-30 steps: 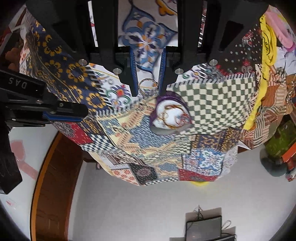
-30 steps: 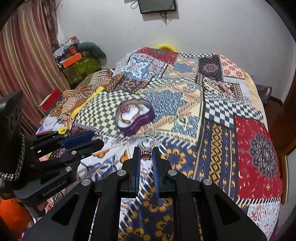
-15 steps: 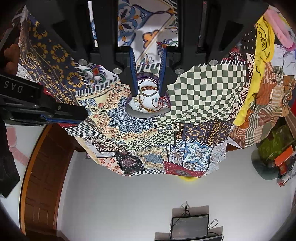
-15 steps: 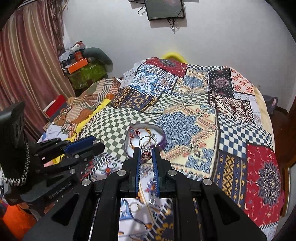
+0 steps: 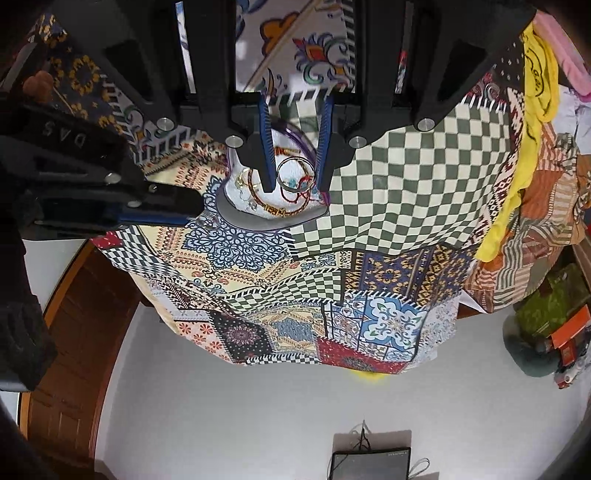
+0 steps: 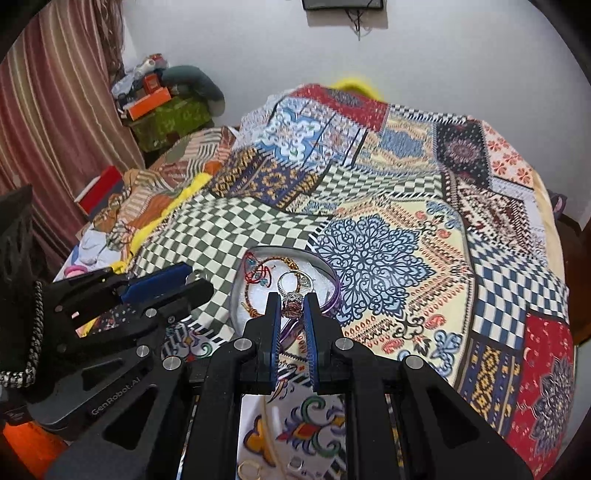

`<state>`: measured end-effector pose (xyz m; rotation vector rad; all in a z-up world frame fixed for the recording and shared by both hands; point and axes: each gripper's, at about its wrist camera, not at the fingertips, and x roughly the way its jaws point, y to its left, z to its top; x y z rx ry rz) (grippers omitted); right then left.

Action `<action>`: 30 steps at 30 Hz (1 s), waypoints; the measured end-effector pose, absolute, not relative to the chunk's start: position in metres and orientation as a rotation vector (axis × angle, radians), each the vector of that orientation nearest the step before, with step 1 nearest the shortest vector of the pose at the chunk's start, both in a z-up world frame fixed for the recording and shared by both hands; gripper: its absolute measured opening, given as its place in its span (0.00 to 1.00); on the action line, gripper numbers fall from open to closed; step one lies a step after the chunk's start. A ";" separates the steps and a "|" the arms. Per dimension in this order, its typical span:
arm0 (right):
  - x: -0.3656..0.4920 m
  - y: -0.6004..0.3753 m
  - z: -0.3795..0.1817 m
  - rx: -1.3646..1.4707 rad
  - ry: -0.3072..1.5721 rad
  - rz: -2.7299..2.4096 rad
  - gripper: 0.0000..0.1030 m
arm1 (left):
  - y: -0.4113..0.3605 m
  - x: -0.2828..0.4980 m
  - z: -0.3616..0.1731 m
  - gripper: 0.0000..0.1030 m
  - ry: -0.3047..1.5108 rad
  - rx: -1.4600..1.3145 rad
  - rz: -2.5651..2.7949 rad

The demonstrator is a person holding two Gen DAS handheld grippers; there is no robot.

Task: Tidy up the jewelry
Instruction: 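Carry the gold ring and silver earring over the heart tin, then open both tools to drop the ring and earring into the tin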

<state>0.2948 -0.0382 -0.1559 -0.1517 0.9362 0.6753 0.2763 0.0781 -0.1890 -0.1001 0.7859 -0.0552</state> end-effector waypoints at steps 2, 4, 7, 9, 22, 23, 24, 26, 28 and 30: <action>0.301 -0.035 -0.159 -0.162 0.949 0.678 0.11 | 0.078 0.285 -0.193 0.20 0.799 -0.099 -0.064; 0.306 -0.032 -0.160 -0.179 0.957 0.684 0.11 | 0.077 0.293 -0.198 0.20 0.817 -0.101 -0.075; 0.312 -0.027 -0.160 -0.199 0.964 0.689 0.11 | 0.076 0.302 -0.205 0.20 0.840 -0.108 -0.090; 0.316 -0.024 -0.161 -0.205 0.973 0.699 0.11 | 0.074 0.305 -0.208 0.20 0.850 -0.105 -0.100; 0.329 -0.013 -0.182 -0.210 1.045 0.720 0.11 | 0.075 0.313 -0.224 0.20 0.898 -0.095 -0.116; 0.330 -0.013 -0.183 -0.211 1.047 0.721 0.11 | 0.076 0.313 -0.224 0.20 0.900 -0.098 -0.118; 0.329 -0.012 -0.183 -0.214 1.046 0.721 0.11 | 0.076 0.313 -0.223 0.20 0.900 -0.098 -0.118; 0.328 -0.012 -0.183 -0.218 1.043 0.721 0.11 | 0.076 0.312 -0.223 0.20 0.905 -0.098 -0.120; 0.328 -0.012 -0.182 -0.219 1.041 0.719 0.11 | 0.074 0.310 -0.222 0.20 0.911 -0.094 -0.124; 0.327 -0.011 -0.181 -0.229 1.035 0.720 0.11 | 0.072 0.308 -0.220 0.20 0.909 -0.078 -0.123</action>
